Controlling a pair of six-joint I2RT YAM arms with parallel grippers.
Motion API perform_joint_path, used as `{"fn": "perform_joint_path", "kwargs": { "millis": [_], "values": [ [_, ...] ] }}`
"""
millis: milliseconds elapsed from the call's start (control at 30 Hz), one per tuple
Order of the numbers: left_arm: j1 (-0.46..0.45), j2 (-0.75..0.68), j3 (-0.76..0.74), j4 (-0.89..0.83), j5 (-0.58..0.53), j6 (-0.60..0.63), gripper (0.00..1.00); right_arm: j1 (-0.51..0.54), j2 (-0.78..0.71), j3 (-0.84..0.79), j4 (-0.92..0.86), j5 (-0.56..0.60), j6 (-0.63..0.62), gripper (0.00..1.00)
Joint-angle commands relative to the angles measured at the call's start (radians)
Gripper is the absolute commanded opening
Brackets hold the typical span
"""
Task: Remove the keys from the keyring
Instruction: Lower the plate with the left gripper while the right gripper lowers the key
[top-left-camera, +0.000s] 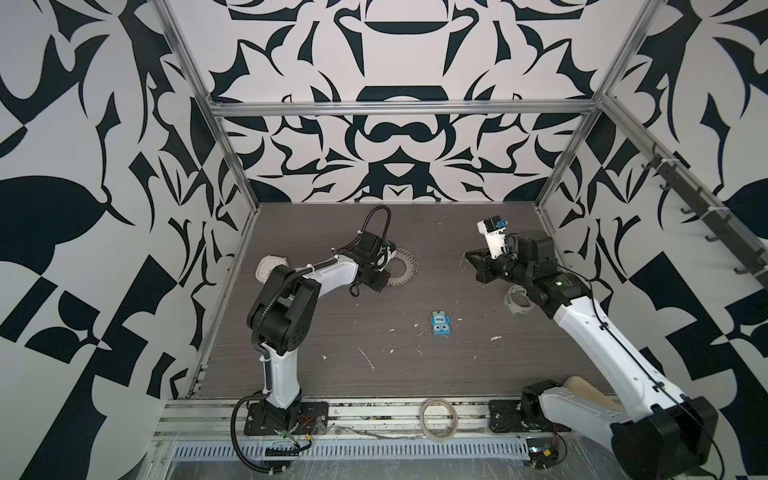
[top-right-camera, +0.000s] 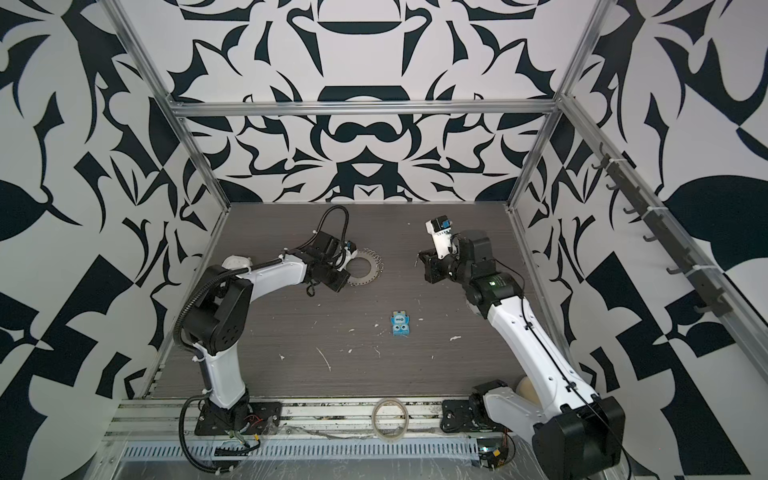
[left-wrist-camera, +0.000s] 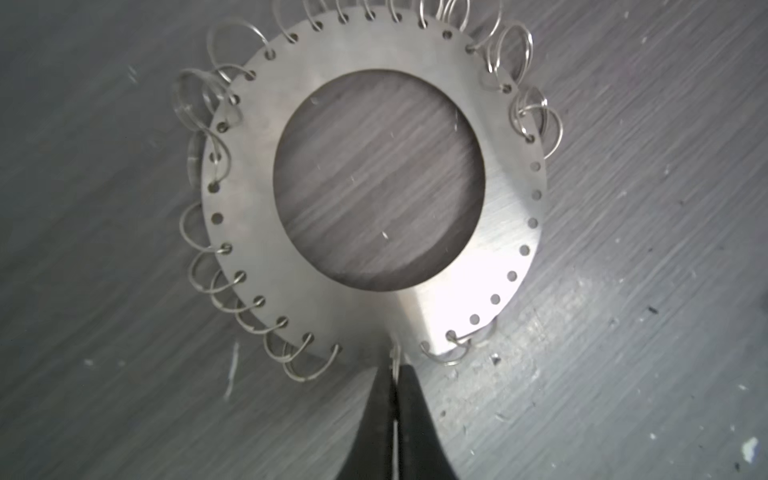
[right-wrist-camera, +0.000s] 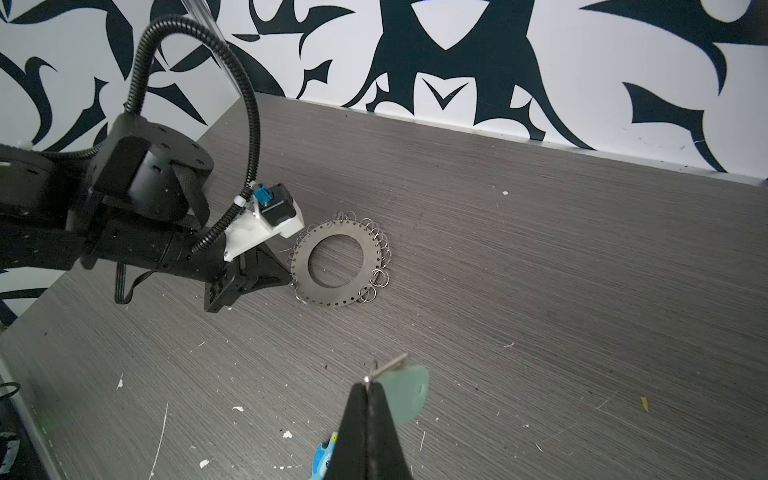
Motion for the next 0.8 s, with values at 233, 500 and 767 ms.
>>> {"fn": "perform_joint_path", "kwargs": {
  "millis": [233, 500, 767],
  "values": [
    [0.004, -0.139, -0.040, 0.028, 0.016, -0.025, 0.48, 0.002, 0.043, -0.014, 0.032, 0.027, 0.024, 0.00],
    [0.061, -0.353, -0.136, 0.071, 0.050, -0.101, 0.65, 0.003, 0.206, 0.030, -0.122, 0.232, 0.149, 0.00],
    [0.070, -0.450, -0.236, 0.125, 0.038, -0.162, 0.70, 0.006, 0.396, 0.079, -0.222, 0.317, 0.232, 0.00]
  ]
}}
